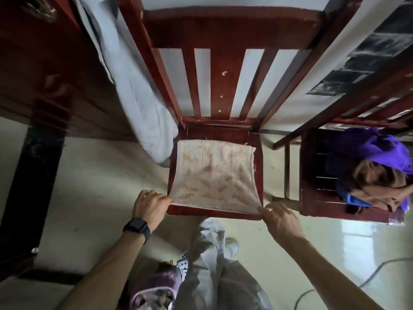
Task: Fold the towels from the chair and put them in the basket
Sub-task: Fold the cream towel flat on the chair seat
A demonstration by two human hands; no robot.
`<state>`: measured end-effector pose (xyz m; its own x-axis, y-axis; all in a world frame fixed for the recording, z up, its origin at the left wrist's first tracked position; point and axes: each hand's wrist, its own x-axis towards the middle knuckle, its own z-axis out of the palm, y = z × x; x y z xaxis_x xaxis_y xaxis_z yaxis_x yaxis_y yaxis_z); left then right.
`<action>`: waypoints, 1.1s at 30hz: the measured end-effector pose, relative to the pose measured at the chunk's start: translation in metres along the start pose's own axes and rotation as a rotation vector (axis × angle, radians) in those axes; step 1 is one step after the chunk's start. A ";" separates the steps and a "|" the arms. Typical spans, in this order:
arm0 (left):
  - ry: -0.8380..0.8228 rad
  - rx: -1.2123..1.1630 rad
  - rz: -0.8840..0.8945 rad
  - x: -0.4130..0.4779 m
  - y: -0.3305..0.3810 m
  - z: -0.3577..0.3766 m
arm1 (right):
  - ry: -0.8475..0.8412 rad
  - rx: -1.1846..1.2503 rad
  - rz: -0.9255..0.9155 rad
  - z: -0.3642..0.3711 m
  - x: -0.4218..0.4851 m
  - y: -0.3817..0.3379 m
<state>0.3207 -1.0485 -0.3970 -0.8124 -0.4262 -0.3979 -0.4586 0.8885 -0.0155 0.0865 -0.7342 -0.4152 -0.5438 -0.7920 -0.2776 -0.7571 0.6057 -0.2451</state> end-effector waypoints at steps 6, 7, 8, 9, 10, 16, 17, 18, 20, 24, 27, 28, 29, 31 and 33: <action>-0.121 -0.143 -0.075 -0.024 0.004 0.037 | -0.266 0.111 0.166 0.030 -0.030 -0.015; -0.129 -0.179 -0.103 -0.023 0.001 0.040 | -0.270 0.164 0.194 0.033 -0.030 -0.015; -0.152 -0.224 -0.115 -0.020 -0.002 0.043 | -0.277 0.228 0.240 0.035 -0.028 -0.016; -0.177 -0.296 -0.131 -0.017 -0.006 0.043 | -0.276 0.303 0.293 0.039 -0.025 -0.015; -0.198 -0.391 -0.162 -0.013 -0.008 0.042 | -0.265 0.382 0.355 0.041 -0.022 -0.014; -0.265 -0.967 -0.412 0.046 -0.024 0.027 | -0.242 0.699 0.714 0.040 0.021 -0.006; -0.275 -1.029 -0.434 0.060 -0.025 0.027 | -0.227 0.729 0.751 0.042 0.030 -0.003; -0.280 -1.075 -0.449 0.073 -0.025 0.028 | -0.203 0.747 0.775 0.045 0.039 -0.001; -0.269 -1.095 -0.460 0.100 -0.023 0.030 | -0.141 0.758 0.793 0.051 0.058 0.002; -0.226 -1.166 -0.491 0.144 -0.024 0.042 | -0.041 0.855 0.822 0.057 0.094 0.003; -0.200 -1.125 -0.505 0.165 -0.023 0.056 | -0.039 0.814 0.850 0.064 0.117 0.005; -0.189 -1.090 -0.499 0.170 -0.022 0.061 | -0.044 0.789 0.857 0.068 0.124 0.007; -0.170 -1.061 -0.496 0.175 -0.021 0.066 | -0.045 0.767 0.869 0.071 0.129 0.008; -0.142 -1.015 -0.493 0.181 -0.019 0.073 | -0.045 0.746 0.893 0.078 0.140 0.009; -0.130 -0.982 -0.507 0.185 -0.019 0.079 | -0.061 0.727 0.904 0.084 0.148 0.010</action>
<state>0.2071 -1.1308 -0.5430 -0.4324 -0.6295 -0.6455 -0.8595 0.0715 0.5060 0.0288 -0.8395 -0.5365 -0.7464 -0.0549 -0.6632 0.2960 0.8652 -0.4048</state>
